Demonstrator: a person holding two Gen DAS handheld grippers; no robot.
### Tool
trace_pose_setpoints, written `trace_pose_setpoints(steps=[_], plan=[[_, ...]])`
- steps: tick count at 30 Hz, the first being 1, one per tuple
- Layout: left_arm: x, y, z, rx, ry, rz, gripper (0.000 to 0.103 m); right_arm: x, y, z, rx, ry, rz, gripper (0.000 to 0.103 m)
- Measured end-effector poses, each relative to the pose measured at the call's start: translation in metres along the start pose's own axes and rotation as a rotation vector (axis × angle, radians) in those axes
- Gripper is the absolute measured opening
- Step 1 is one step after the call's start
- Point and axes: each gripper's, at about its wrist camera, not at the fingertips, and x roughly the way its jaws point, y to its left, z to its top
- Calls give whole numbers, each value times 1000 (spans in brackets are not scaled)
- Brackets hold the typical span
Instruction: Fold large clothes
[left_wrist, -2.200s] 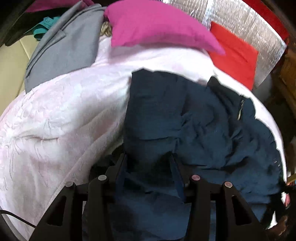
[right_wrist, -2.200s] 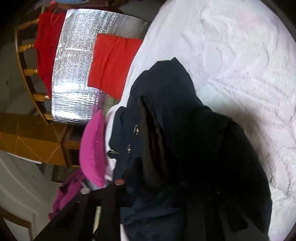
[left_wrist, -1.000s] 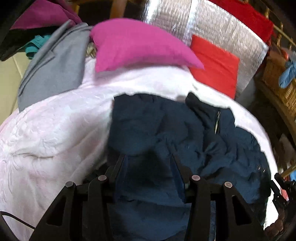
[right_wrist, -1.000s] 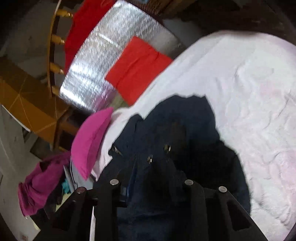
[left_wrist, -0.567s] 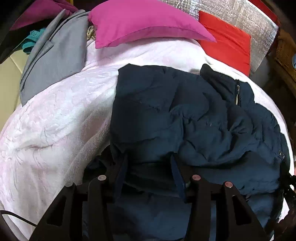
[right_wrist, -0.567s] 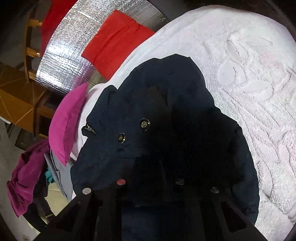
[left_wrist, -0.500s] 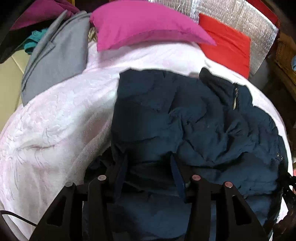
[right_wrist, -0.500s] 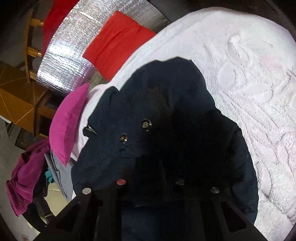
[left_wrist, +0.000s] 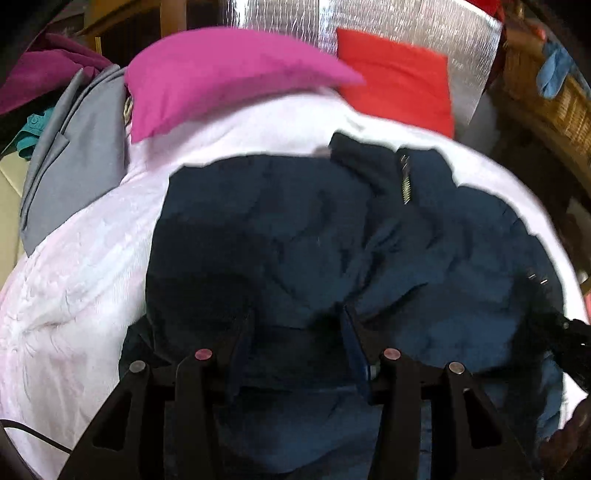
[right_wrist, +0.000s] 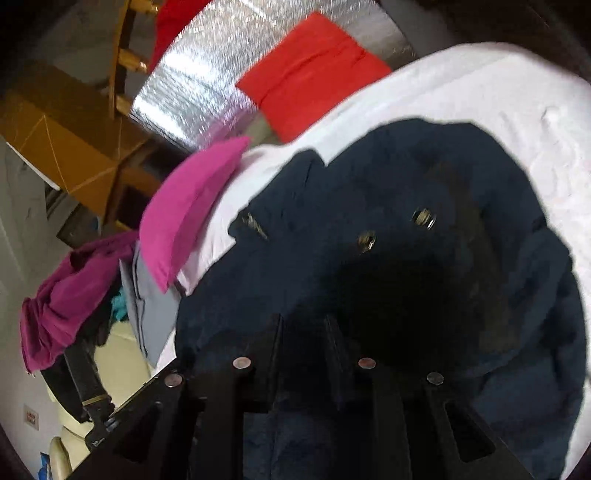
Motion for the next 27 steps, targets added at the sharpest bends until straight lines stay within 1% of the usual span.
trace_pose_setpoints(steps=[3, 5, 8, 10, 13, 16, 17, 18, 21, 24, 26, 27], plan=[[3, 0, -7, 12, 16, 14, 50, 15, -5, -3, 21, 59, -39, 24], [10, -3, -7, 48, 30, 40, 51, 19, -10, -3, 43, 84, -41, 24], [20, -14, -10, 117, 32, 95, 51, 22, -13, -5, 57, 97, -43, 24], [21, -16, -8, 124, 38, 110, 51, 23, -11, -6, 43, 99, -58, 24], [22, -11, -4, 92, 45, 89, 54, 24, -7, -7, 24, 101, -84, 24], [20, -9, -2, 85, 59, 72, 59, 21, -7, -6, 33, 106, -88, 24], [18, -6, 0, 67, 63, 61, 60, 19, -6, -5, 36, 105, -87, 24], [15, -4, 2, 47, 61, 50, 60, 16, -6, -5, 39, 101, -86, 24], [-2, 4, 6, -12, 22, 21, 60, 6, 1, -4, 28, 66, -77, 26], [-21, 17, 11, -58, -42, 38, 62, -7, 9, -4, 6, 20, -56, 28], [-27, 28, 12, -87, -72, 78, 63, -10, 14, -7, -13, 2, -44, 36], [-28, 33, 12, -98, -76, 95, 64, -9, 16, -9, -23, 5, -48, 38]])
